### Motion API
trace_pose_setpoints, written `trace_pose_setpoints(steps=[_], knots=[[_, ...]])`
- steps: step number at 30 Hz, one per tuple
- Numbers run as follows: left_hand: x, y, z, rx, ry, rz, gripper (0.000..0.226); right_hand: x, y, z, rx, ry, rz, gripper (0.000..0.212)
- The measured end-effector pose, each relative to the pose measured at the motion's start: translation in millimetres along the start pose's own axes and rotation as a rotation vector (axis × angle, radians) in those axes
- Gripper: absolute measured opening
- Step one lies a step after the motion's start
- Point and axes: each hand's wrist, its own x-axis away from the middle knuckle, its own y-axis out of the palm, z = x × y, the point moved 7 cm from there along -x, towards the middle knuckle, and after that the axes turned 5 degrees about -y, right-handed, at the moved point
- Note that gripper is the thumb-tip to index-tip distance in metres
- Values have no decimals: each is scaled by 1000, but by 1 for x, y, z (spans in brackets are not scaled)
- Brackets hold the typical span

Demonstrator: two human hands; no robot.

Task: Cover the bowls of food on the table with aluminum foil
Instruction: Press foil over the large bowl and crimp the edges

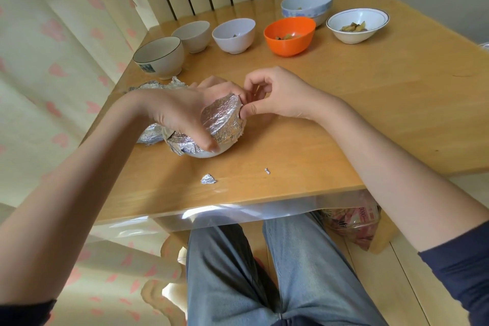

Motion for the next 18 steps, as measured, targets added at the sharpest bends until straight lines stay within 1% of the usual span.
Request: trace_pose_setpoints(steps=[2, 6, 9, 12, 13, 15, 16, 18], knots=[[-2, 2, 4, -48, -4, -14, 89, -3, 2, -1, 20, -2, -42, 32], [-6, 9, 12, -123, -10, -33, 86, -7, 5, 5, 111, 108, -159, 40], [-7, 7, 13, -117, -16, -21, 83, -6, 5, 7, 94, 118, -116, 46], [-5, 7, 12, -143, -24, -38, 89, 4, 3, 6, 83, 118, -93, 54], [-5, 7, 12, -156, -29, -43, 92, 10, 3, 6, 90, 129, -106, 49], [-5, 6, 10, -182, -34, -48, 104, 23, 2, 14, 122, 173, -124, 27], [-5, 5, 8, -188, -38, -53, 114, 29, 1, 17, 136, 186, -109, 20], [-4, 2, 5, -170, -53, -70, 134, 37, -2, 19, 177, 180, -31, 14]])
